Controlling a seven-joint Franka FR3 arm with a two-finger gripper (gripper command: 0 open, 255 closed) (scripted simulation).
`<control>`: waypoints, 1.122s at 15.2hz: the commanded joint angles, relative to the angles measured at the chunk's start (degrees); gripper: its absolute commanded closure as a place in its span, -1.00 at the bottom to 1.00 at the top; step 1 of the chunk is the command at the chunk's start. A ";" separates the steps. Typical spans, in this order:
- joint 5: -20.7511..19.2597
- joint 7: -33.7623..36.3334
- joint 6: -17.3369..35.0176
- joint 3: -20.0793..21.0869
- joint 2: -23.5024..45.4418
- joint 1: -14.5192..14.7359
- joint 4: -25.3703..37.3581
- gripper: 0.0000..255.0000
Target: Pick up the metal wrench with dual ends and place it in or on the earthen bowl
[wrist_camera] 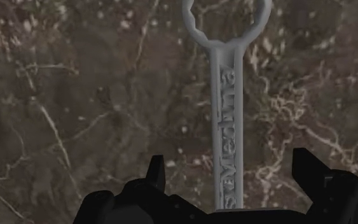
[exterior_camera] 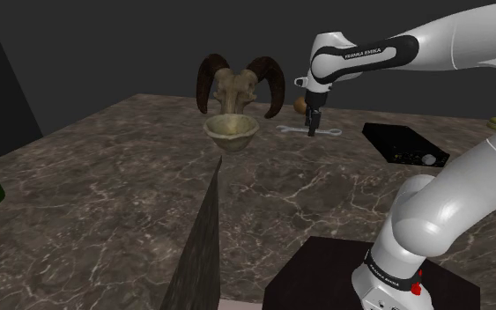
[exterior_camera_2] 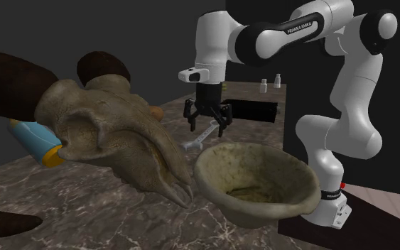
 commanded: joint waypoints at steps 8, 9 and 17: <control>-0.13 0.04 -0.04 0.05 -0.44 -0.10 -0.40 1.00; -0.09 0.11 -0.05 0.11 -0.36 -0.05 -0.32 1.00; 0.49 -0.32 -5.38 0.75 -0.26 0.15 5.11 1.00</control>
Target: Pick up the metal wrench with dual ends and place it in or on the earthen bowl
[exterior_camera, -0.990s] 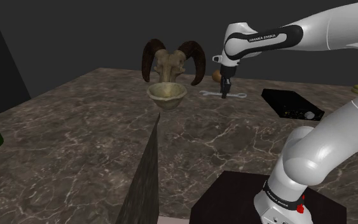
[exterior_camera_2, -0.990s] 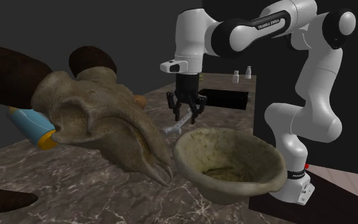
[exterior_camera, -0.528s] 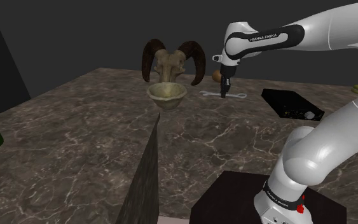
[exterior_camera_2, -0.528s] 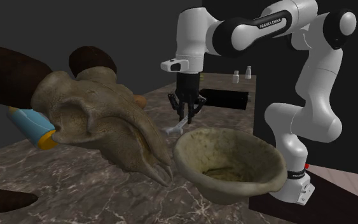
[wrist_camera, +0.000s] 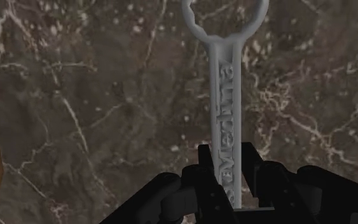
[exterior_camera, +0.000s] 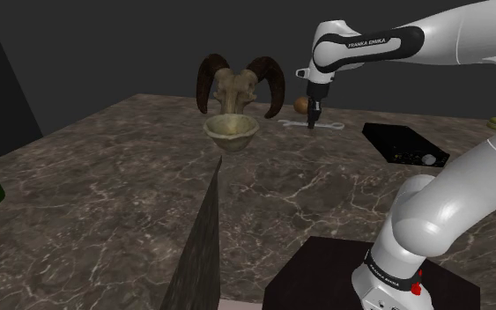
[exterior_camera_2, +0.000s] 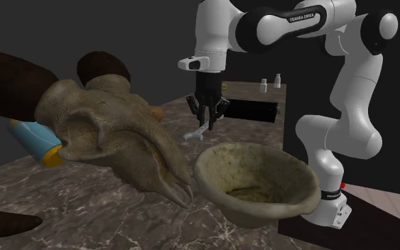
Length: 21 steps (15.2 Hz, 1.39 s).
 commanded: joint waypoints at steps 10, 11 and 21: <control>0.85 -0.65 -8.49 0.83 0.79 0.48 9.23 1.00; 0.93 -0.72 -9.24 0.89 0.93 0.52 10.12 1.00; 1.78 -1.64 -16.79 1.20 3.10 0.97 19.79 1.00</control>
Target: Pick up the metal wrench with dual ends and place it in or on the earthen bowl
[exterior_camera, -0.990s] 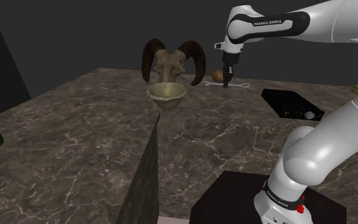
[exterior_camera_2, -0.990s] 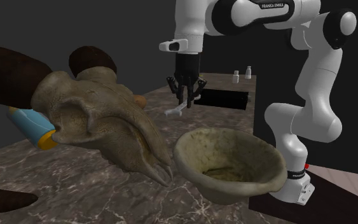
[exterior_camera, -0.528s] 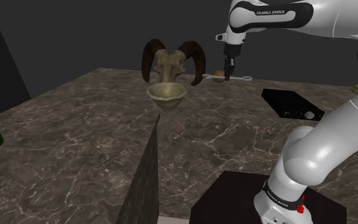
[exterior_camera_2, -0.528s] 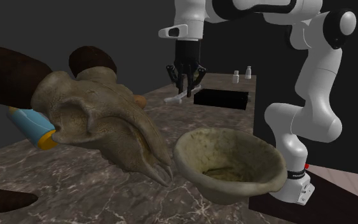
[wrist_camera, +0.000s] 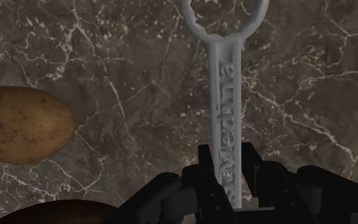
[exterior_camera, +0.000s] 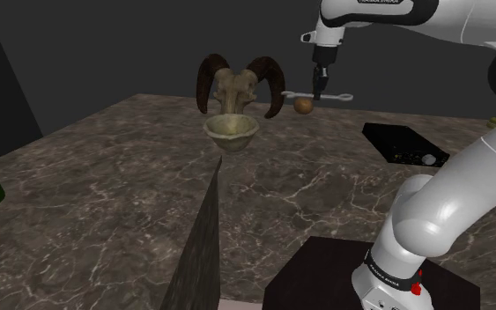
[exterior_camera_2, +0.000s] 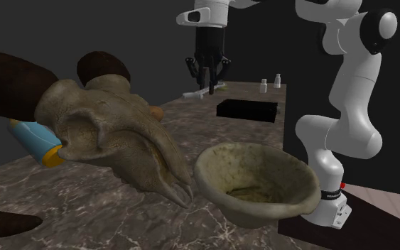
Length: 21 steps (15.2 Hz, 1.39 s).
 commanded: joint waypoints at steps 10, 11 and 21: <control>2.22 6.16 -4.37 4.63 3.06 2.50 6.53 1.00; 2.57 7.47 -4.40 5.51 3.51 2.96 6.85 1.00; 5.72 19.93 -5.11 13.37 11.06 7.76 13.96 1.00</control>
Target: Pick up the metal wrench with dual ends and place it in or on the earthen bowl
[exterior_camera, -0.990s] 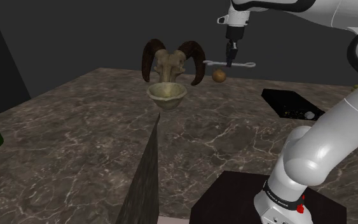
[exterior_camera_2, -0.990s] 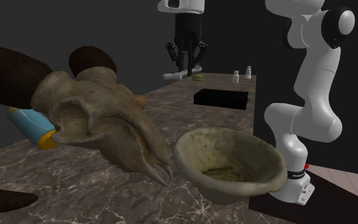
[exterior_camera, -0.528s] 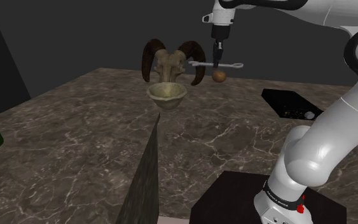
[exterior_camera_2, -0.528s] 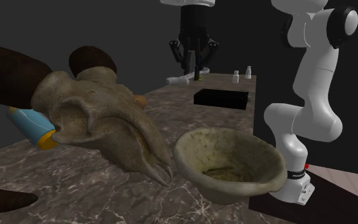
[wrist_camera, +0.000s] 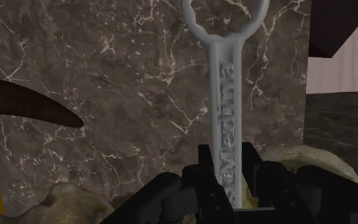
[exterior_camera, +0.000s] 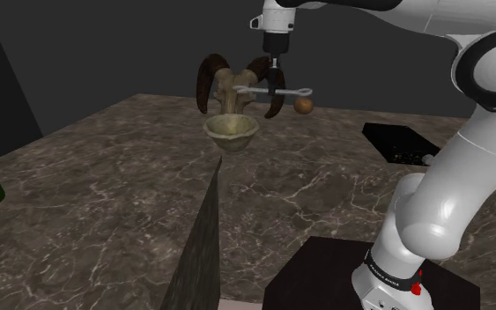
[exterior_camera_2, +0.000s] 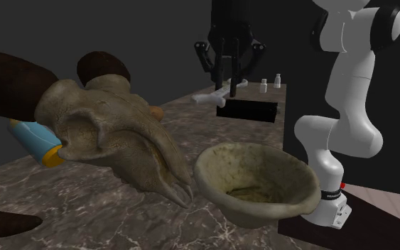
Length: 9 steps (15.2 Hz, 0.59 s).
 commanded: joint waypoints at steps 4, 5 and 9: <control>1.14 6.03 -1.02 3.52 5.60 2.50 6.23 1.00; 1.29 7.17 -1.29 4.16 6.89 3.01 7.72 1.00; 1.62 11.10 -2.57 6.24 12.03 4.88 13.92 1.00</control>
